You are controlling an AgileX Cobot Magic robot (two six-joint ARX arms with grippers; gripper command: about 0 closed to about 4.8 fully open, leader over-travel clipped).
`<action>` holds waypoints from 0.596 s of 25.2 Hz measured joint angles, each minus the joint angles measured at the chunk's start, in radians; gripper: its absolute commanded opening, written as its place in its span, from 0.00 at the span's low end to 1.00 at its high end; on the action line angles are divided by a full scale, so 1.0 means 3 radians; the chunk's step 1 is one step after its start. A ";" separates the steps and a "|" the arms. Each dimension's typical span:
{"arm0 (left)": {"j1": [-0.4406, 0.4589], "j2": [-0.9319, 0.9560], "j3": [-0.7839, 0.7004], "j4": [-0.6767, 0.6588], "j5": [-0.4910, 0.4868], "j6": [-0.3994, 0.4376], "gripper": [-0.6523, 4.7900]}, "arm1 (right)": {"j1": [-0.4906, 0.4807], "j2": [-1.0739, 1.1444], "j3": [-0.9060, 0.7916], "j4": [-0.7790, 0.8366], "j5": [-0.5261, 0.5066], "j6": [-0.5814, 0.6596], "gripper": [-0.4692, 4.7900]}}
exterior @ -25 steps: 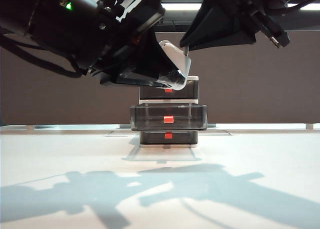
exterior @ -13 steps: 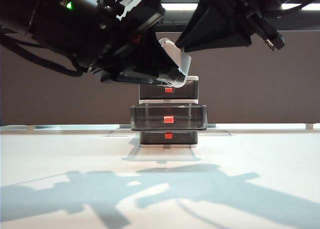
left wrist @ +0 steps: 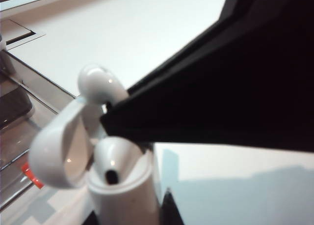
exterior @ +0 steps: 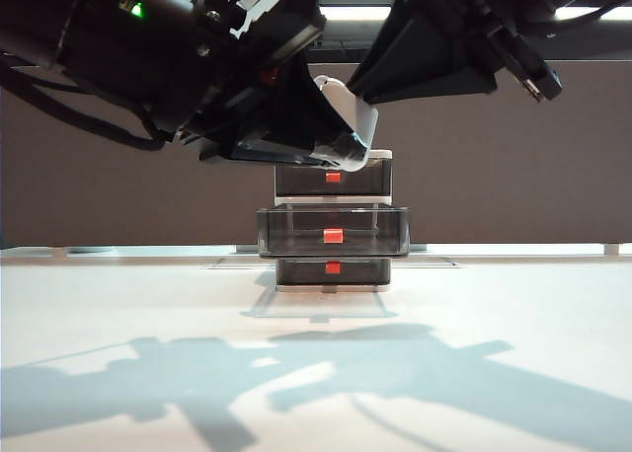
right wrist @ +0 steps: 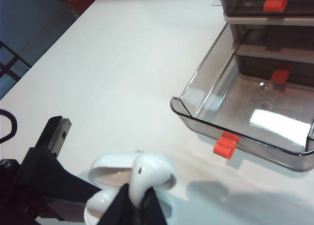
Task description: Pick up the earphone case on the table, open the lid, insert the wireless earphone on the table into it, close the lid, put the earphone case into the second layer of the drawer, and finally close the drawer.
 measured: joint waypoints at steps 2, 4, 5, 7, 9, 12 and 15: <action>0.0000 0.0000 0.0000 -0.0010 0.0000 0.0006 0.11 | -0.0004 0.0000 0.0000 0.0000 0.0028 -0.0003 0.42; 0.0000 0.0001 -0.0001 -0.0018 0.0000 0.0011 0.11 | -0.0015 -0.0001 0.0001 0.0008 0.0024 0.0004 0.42; -0.0001 0.0001 -0.0001 -0.0019 0.0001 0.0011 0.11 | -0.0013 -0.0001 0.0001 0.0015 0.0014 0.0003 0.42; -0.0001 0.0001 -0.0001 -0.0020 0.0000 0.0011 0.11 | -0.0005 -0.0003 0.0003 0.0028 -0.0004 -0.0001 0.43; 0.0000 0.0001 -0.0001 -0.0018 0.0000 0.0011 0.11 | -0.0005 -0.0001 0.0001 0.0027 -0.0017 0.0001 0.43; 0.0000 0.0001 -0.0001 -0.0018 0.0000 0.0011 0.11 | -0.0005 -0.0003 0.0003 0.0028 -0.0032 0.0000 0.43; 0.0000 0.0001 -0.0001 -0.0010 0.0001 0.0013 0.11 | -0.0013 -0.0036 0.0001 0.0005 -0.0038 -0.0001 0.43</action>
